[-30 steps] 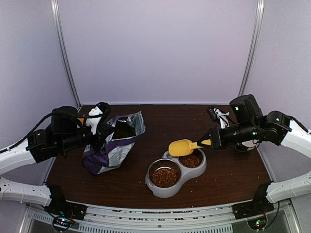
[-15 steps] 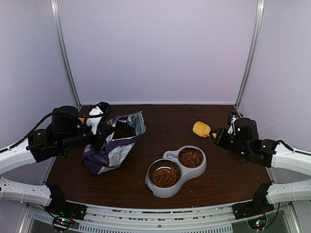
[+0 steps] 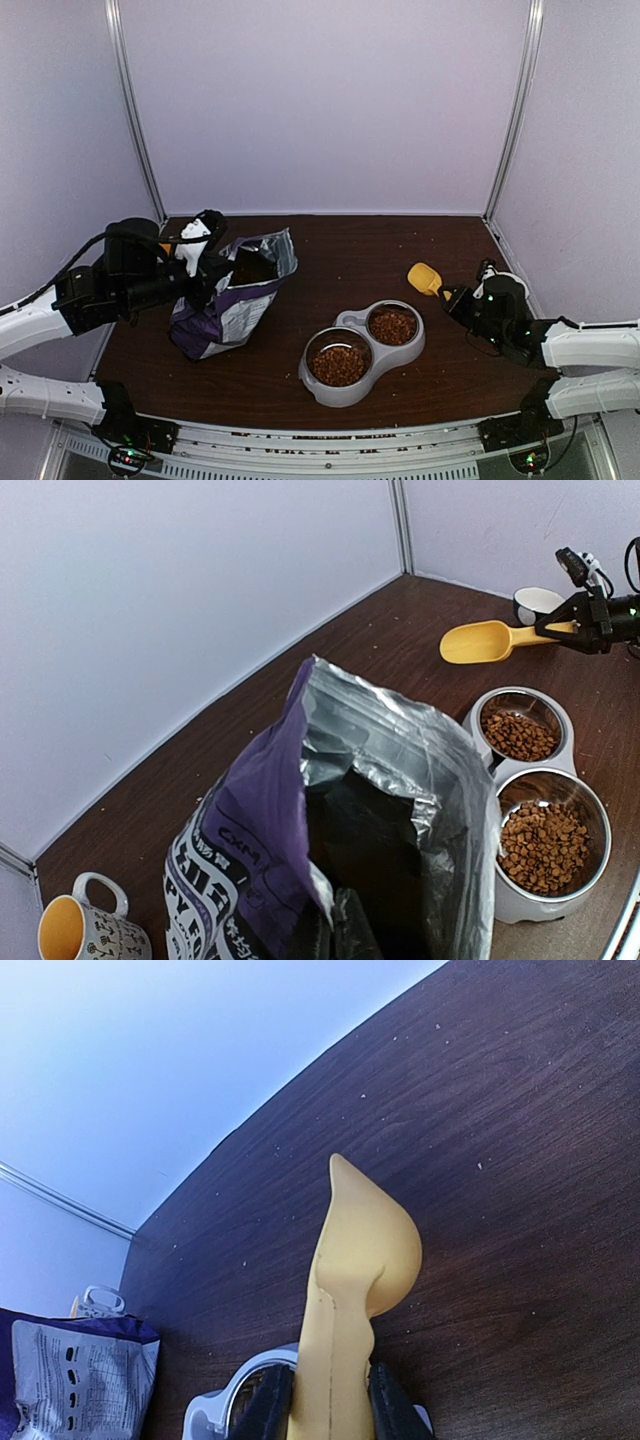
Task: Serve the pet food
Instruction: Place the spatula at the center of the board.
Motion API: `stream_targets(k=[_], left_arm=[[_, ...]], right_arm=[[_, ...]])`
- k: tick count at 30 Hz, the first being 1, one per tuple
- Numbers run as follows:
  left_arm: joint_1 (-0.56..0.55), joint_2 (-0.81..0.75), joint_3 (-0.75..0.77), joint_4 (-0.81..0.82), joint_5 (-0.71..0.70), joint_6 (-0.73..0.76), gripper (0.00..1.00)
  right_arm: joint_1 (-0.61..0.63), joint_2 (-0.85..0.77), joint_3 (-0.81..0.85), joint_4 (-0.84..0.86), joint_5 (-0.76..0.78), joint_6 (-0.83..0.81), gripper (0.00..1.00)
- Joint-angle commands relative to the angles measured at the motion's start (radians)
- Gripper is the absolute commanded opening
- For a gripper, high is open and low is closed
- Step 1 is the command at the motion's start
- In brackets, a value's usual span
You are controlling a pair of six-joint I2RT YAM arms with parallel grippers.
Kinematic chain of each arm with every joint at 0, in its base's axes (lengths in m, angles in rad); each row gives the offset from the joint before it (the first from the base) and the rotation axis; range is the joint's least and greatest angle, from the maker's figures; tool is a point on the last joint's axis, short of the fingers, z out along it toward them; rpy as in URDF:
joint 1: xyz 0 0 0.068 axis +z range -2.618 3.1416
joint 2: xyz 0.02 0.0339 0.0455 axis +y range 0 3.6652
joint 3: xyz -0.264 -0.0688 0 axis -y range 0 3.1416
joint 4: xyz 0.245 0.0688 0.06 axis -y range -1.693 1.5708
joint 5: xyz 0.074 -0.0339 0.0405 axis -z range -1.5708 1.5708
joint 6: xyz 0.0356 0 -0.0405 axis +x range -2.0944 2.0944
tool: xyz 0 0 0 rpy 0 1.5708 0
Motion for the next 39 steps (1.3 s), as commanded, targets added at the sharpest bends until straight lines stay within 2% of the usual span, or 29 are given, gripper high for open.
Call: stream_targets(k=[1, 9, 20, 30, 33, 34, 36, 39], left_arm=[[0.0, 0.0, 0.039, 0.056, -0.007, 0.011, 0.0], [0.0, -0.011, 0.034, 0.057, -0.022, 0.016, 0.0], [0.0, 0.0, 0.037, 0.058, -0.02, 0.015, 0.0], [0.0, 0.002, 0.037, 0.058, -0.016, 0.014, 0.0], [0.0, -0.003, 0.036, 0.058, -0.019, 0.014, 0.0], [0.0, -0.006, 0.036, 0.058, -0.02, 0.015, 0.0], [0.0, -0.012, 0.036, 0.058, -0.024, 0.017, 0.0], [0.0, -0.018, 0.036, 0.058, -0.028, 0.02, 0.0]], right_arm=[[-0.005, 0.041, -0.019, 0.119, -0.016, 0.009, 0.0], [-0.005, 0.154, -0.057, 0.225, -0.027, 0.02, 0.02], [-0.006, 0.191, -0.085, 0.227, -0.02, -0.007, 0.39], [-0.007, 0.181, -0.109, 0.225, -0.019, -0.035, 0.49], [-0.01, 0.139, -0.096, 0.172, -0.018, -0.063, 0.6], [-0.01, 0.115, -0.083, 0.14, -0.019, -0.079, 0.68], [-0.01, 0.058, -0.027, 0.031, -0.03, -0.129, 0.75], [-0.009, -0.025, 0.085, -0.135, -0.071, -0.226, 0.81]])
